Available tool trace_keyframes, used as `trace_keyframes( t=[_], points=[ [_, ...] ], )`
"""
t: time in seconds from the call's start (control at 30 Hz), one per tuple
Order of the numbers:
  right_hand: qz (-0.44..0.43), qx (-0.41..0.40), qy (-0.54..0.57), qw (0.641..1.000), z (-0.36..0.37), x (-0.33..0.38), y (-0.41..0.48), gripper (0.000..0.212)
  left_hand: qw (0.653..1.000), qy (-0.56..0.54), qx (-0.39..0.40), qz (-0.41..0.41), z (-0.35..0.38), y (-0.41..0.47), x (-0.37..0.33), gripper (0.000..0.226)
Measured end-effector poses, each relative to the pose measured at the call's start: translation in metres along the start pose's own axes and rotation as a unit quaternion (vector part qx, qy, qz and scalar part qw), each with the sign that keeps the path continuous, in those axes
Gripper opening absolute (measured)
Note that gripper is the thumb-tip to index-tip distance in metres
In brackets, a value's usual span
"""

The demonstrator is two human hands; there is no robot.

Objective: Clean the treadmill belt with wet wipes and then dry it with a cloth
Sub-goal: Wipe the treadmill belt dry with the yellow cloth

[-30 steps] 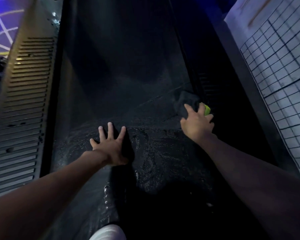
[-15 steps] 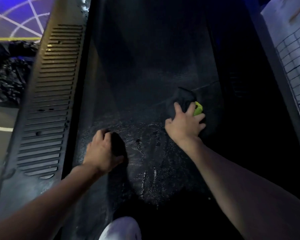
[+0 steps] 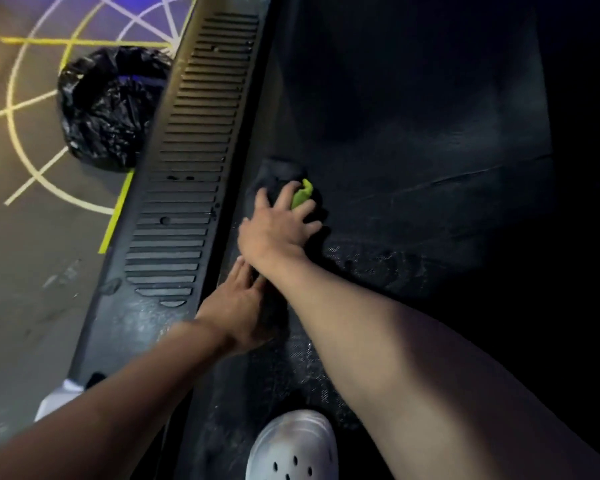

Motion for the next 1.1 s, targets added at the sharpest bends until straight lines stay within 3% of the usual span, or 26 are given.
trace_keyframes(
  t=[0.1,0.17,0.27,0.43,0.53,0.63,0.73,0.8,1.1],
  points=[
    [-0.032,0.032,0.006,0.999,0.018,0.04,-0.007,0.077,0.999,-0.039,0.025,0.006,0.003,-0.006,-0.013,0.102],
    [-0.058,0.032,-0.002,0.998,0.02,0.041,-0.007,0.079,0.999,0.008,0.018,0.026,-0.003,-0.007,-0.019,0.11],
    [-0.104,0.023,-0.008,0.994,0.015,0.028,-0.003,0.064,0.994,0.103,0.033,0.011,-0.001,-0.002,-0.021,0.115],
    [-0.135,0.024,-0.021,0.99,-0.007,0.007,-0.007,0.046,0.995,0.074,0.043,-0.056,0.008,0.01,-0.018,0.115],
    [-0.122,0.012,-0.029,0.992,-0.013,-0.025,-0.009,0.042,0.989,-0.057,0.073,-0.113,0.007,0.013,-0.023,0.129],
    [-0.097,0.006,-0.008,0.995,-0.025,-0.073,-0.006,0.043,0.978,-0.127,0.068,-0.149,-0.008,0.017,-0.041,0.122],
    [-0.048,0.032,0.018,0.998,-0.051,-0.129,0.012,0.056,0.967,-0.132,0.1,-0.193,-0.016,0.03,-0.055,0.123],
    [-0.028,0.045,0.035,0.998,-0.061,-0.144,0.019,0.06,0.966,-0.13,0.076,-0.208,-0.017,0.039,-0.065,0.13],
    [-0.043,-0.045,-0.004,0.998,-0.055,-0.146,0.01,0.055,0.977,-0.071,0.003,-0.2,-0.007,0.051,-0.081,0.127]
  ],
)
Point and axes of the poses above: each hand's wrist, its own y-axis towards the middle knuckle, its own z-axis out of the palm, x = y × z, the point moved 7 cm from there along y, towards the middle knuckle, and after that the axes turned 8 degrees about x, right-handed, at the moved point
